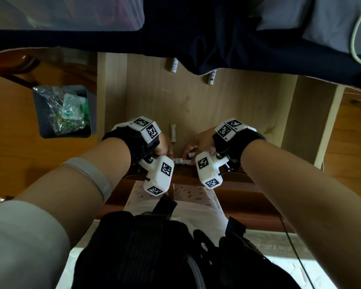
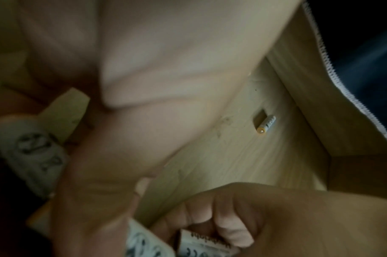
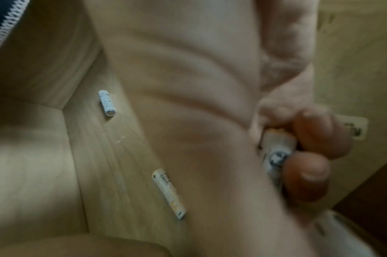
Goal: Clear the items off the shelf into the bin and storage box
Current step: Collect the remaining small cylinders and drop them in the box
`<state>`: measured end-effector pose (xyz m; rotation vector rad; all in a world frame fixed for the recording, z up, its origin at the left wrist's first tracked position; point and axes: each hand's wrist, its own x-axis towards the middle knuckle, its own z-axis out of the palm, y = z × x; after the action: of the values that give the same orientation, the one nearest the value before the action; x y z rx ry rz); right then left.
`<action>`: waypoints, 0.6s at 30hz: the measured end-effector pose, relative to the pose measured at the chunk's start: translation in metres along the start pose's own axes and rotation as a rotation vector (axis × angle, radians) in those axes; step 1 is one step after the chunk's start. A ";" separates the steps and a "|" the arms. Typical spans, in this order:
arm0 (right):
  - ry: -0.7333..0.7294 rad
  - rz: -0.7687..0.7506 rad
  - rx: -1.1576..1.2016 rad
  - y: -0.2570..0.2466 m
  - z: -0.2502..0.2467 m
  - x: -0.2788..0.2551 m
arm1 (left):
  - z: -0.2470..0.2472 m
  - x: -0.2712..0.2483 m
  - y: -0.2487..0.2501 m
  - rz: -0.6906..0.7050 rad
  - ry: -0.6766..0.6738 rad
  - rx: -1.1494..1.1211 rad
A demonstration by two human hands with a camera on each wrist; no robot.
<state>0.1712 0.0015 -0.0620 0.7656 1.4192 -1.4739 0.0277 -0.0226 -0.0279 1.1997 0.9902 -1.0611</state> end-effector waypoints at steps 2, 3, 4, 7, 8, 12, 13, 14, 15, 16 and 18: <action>-0.004 0.017 0.051 -0.003 0.000 -0.003 | 0.001 -0.002 0.001 0.004 0.015 0.027; -0.006 0.016 0.037 -0.003 -0.001 -0.005 | 0.002 -0.003 0.001 0.006 0.020 0.049; -0.005 0.013 0.019 -0.004 -0.002 -0.008 | 0.003 -0.004 0.002 0.016 0.042 0.086; 0.055 0.029 0.077 -0.005 -0.002 -0.017 | 0.002 -0.005 0.002 0.046 0.119 0.036; 0.110 0.033 0.101 -0.004 -0.001 -0.018 | 0.002 -0.008 0.004 0.027 0.121 -0.010; 0.242 0.015 0.414 0.003 -0.004 -0.020 | 0.009 -0.009 0.014 0.022 0.133 0.079; 0.240 0.010 0.426 0.004 -0.004 -0.022 | 0.010 -0.008 0.014 0.023 0.144 0.036; 0.231 0.002 0.437 0.005 -0.004 -0.024 | 0.010 -0.006 0.011 0.031 0.141 -0.044; 0.223 -0.009 0.435 0.006 -0.003 -0.025 | 0.009 -0.006 0.009 0.042 0.142 -0.175; 0.215 -0.033 0.457 0.005 -0.002 -0.026 | 0.009 -0.006 0.005 0.046 0.161 -0.278; 0.226 -0.097 0.567 -0.001 -0.003 -0.028 | 0.006 -0.007 0.001 0.070 0.118 -0.417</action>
<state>0.1802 0.0095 -0.0368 1.2576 1.2152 -1.9484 0.0268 -0.0279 -0.0204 0.9511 1.1842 -0.6899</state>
